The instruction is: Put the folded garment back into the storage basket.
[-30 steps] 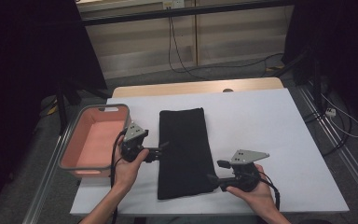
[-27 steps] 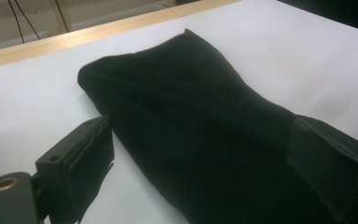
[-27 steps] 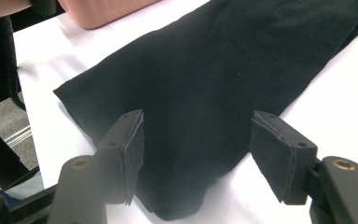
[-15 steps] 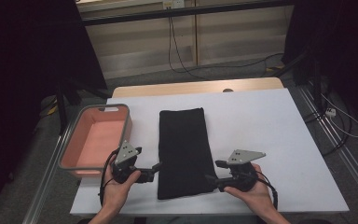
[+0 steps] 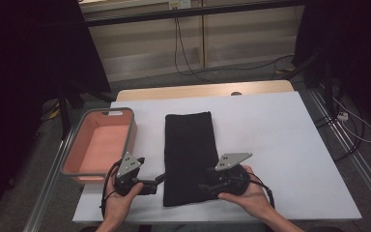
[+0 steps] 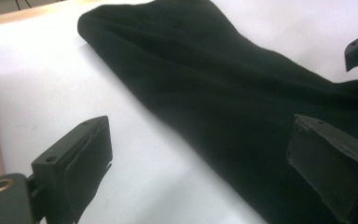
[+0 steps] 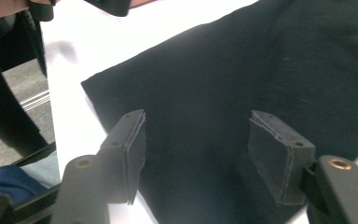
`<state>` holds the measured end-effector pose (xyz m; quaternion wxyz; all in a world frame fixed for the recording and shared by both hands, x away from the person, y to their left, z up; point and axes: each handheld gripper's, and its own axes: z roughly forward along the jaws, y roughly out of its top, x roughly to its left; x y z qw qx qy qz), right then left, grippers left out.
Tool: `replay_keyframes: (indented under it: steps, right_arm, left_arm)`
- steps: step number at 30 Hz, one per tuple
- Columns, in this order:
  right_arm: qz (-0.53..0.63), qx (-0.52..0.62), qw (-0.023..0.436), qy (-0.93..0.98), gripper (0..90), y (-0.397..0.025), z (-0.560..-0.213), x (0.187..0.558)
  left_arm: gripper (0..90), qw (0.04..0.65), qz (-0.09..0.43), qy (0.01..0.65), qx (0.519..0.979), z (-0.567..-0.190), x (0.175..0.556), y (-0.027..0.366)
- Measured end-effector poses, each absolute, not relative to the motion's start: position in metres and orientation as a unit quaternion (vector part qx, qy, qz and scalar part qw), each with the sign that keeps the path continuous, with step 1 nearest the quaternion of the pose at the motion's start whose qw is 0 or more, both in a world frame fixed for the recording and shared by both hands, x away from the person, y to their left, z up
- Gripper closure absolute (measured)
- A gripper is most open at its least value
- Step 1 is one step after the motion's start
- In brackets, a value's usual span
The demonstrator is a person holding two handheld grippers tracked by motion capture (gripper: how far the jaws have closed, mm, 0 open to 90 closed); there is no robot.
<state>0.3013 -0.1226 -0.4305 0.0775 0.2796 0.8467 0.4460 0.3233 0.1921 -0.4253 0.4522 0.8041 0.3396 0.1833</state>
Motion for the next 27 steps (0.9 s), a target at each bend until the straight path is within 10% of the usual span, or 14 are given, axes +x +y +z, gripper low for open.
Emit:
replay_keyframes:
  steps: [16,27]
  right_arm:
    - [0.408,0.185,0.065,0.891,53.2,-0.084,-0.441,0.294]
    - [0.352,0.145,0.077,0.922,38.7,-0.066,-0.456,0.288]
  left_arm:
    - [7.0,0.445,0.185,0.326,0.813,-0.428,0.323,0.187]
    - [7.0,0.44,0.174,0.321,0.821,-0.431,0.326,0.184]
